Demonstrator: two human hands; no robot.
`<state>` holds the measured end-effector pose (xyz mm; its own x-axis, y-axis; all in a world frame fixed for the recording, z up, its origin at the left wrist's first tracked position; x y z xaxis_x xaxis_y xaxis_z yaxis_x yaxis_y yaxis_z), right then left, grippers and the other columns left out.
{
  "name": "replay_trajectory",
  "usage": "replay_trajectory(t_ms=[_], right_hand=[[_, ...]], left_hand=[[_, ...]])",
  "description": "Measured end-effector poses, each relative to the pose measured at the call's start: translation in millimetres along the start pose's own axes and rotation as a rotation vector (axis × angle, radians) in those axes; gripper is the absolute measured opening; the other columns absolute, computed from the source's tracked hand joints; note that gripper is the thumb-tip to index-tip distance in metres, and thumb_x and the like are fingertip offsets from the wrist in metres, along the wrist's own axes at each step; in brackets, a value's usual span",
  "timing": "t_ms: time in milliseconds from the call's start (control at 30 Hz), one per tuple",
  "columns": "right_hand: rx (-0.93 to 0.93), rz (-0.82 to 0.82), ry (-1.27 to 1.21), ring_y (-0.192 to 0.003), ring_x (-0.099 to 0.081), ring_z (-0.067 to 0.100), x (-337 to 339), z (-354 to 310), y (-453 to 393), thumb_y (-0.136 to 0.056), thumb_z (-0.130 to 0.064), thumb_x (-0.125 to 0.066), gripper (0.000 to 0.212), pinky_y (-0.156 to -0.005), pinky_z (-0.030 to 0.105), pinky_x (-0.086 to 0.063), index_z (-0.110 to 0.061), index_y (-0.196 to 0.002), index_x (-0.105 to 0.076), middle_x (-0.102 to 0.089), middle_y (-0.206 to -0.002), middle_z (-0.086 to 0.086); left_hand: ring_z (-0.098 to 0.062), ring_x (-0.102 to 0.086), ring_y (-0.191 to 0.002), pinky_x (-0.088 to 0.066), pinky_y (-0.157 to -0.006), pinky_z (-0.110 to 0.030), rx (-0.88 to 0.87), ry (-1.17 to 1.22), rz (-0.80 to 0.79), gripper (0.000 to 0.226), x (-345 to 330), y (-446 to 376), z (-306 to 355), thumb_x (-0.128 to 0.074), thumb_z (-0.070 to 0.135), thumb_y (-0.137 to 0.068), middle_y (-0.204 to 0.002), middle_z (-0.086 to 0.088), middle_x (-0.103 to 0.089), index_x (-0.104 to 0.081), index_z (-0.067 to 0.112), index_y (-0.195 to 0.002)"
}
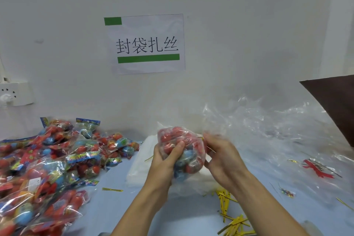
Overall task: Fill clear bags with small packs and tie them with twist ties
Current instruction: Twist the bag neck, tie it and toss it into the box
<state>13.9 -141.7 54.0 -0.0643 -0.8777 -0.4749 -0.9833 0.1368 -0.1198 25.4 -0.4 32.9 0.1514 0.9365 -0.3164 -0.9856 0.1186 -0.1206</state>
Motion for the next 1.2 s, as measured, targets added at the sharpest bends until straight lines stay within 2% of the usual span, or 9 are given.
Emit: replay_trajectory(t_ms=[133, 267, 400, 567, 667, 767, 867, 967, 1200], right_hand=[[-0.022, -0.084, 0.412, -0.106, -0.071, 0.023, 7, -2, 8, -0.078, -0.039, -0.083, 0.053, -0.09, 0.046, -0.057, -0.021, -0.124, -0.064, -0.075, -0.114, 0.001], [-0.267, -0.236, 0.485, -0.105, -0.068, 0.047, 26, 4, 16, -0.075, -0.049, -0.083, 0.054, -0.097, 0.052, -0.056, -0.008, -0.11, -0.074, -0.072, -0.107, 0.019], [-0.319, -0.249, 0.538, -0.089, -0.072, 0.03, 35, 4, 18, -0.075, -0.044, -0.082, 0.05, -0.077, 0.04, -0.06, -0.019, -0.117, -0.073, -0.075, -0.111, 0.014], [-0.327, -0.024, 0.451, -0.067, -0.07, 0.019, 34, -18, 7, -0.082, -0.034, -0.082, 0.032, -0.065, 0.035, -0.061, -0.009, -0.101, -0.075, -0.073, -0.077, 0.006], [-0.131, 0.148, 0.244, -0.08, -0.071, 0.019, 27, -87, -16, -0.083, -0.037, -0.08, 0.036, -0.073, 0.035, -0.062, -0.008, -0.104, -0.074, -0.075, -0.093, 0.008], [0.253, 0.216, -0.164, -0.125, -0.056, 0.026, 30, -185, -29, -0.092, -0.034, -0.07, 0.042, -0.107, 0.05, -0.048, -0.01, -0.126, -0.063, -0.064, -0.131, 0.005], [0.344, 0.241, -0.108, -0.136, -0.039, 0.02, 41, -218, -24, -0.092, -0.029, -0.071, 0.058, -0.117, 0.056, -0.032, -0.009, -0.141, -0.048, -0.05, -0.144, -0.003], [0.157, 0.267, 0.101, -0.109, -0.055, 0.021, 53, -170, -23, -0.092, -0.013, -0.07, 0.062, -0.105, 0.047, -0.048, 0.003, -0.145, -0.042, -0.055, -0.136, 0.009], [-0.11, 0.31, 0.487, -0.08, -0.072, 0.01, 72, -26, -8, -0.094, -0.011, -0.063, 0.017, -0.064, 0.016, -0.052, -0.02, -0.105, -0.072, -0.076, -0.102, 0.002]], left_hand=[[-0.033, -0.072, -0.1, -0.053, -0.094, -0.059, 0.007, -0.015, 0.001, 0.054, 3, -1, -5, -0.077, 0.035, -0.075, -0.11, -0.012, -0.074, -0.059, 0.018, -0.124], [-0.032, -0.073, -0.096, -0.056, -0.089, -0.057, 0.006, -0.149, -0.058, 0.064, -2, -1, -9, -0.075, 0.051, -0.068, -0.106, -0.009, -0.075, -0.06, 0.019, -0.122], [-0.037, -0.071, -0.101, -0.054, -0.09, -0.054, 0.144, -0.08, -0.173, 0.061, -11, -1, -22, -0.058, 0.061, -0.078, -0.112, -0.013, -0.073, -0.067, 0.017, -0.12], [-0.032, -0.058, -0.097, -0.048, -0.075, -0.042, 0.143, -0.081, 0.134, 0.044, 16, -4, -13, -0.039, 0.053, -0.098, -0.115, -0.015, -0.061, -0.06, 0.022, -0.12], [-0.037, -0.052, -0.104, -0.043, -0.082, -0.048, 0.123, -0.1, 0.188, 0.039, 22, -6, -6, -0.037, 0.041, -0.104, -0.12, -0.019, -0.055, -0.058, 0.013, -0.121], [-0.038, -0.052, -0.103, -0.043, -0.08, -0.047, 0.117, -0.091, 0.233, 0.032, 23, -8, -2, -0.039, 0.036, -0.105, -0.117, -0.019, -0.055, -0.057, 0.013, -0.117], [-0.037, -0.054, -0.101, -0.045, -0.071, -0.043, 0.107, -0.13, 0.227, 0.029, 21, -13, -4, -0.04, 0.033, -0.105, -0.112, -0.016, -0.057, -0.058, 0.014, -0.116], [-0.035, -0.057, -0.093, -0.045, -0.069, -0.04, 0.089, -0.254, 0.191, 0.023, 15, -18, -9, -0.041, 0.026, -0.106, -0.107, -0.015, -0.06, -0.06, 0.014, -0.11], [-0.018, -0.065, -0.071, -0.049, -0.065, -0.027, -0.098, -0.705, -0.057, 0.02, -3, 0, -11, -0.06, 0.005, -0.095, -0.072, -0.003, -0.072, -0.073, 0.012, -0.081]])
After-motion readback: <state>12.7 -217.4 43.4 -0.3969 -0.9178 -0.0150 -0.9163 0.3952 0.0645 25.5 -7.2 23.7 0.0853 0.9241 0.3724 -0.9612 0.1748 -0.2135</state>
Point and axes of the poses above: each hand's wrist, its own y-axis away from the middle knuckle, its own x-axis out of the back of the hand, z = x × y, the point moved 6 cm from there along -y, towards the middle knuckle
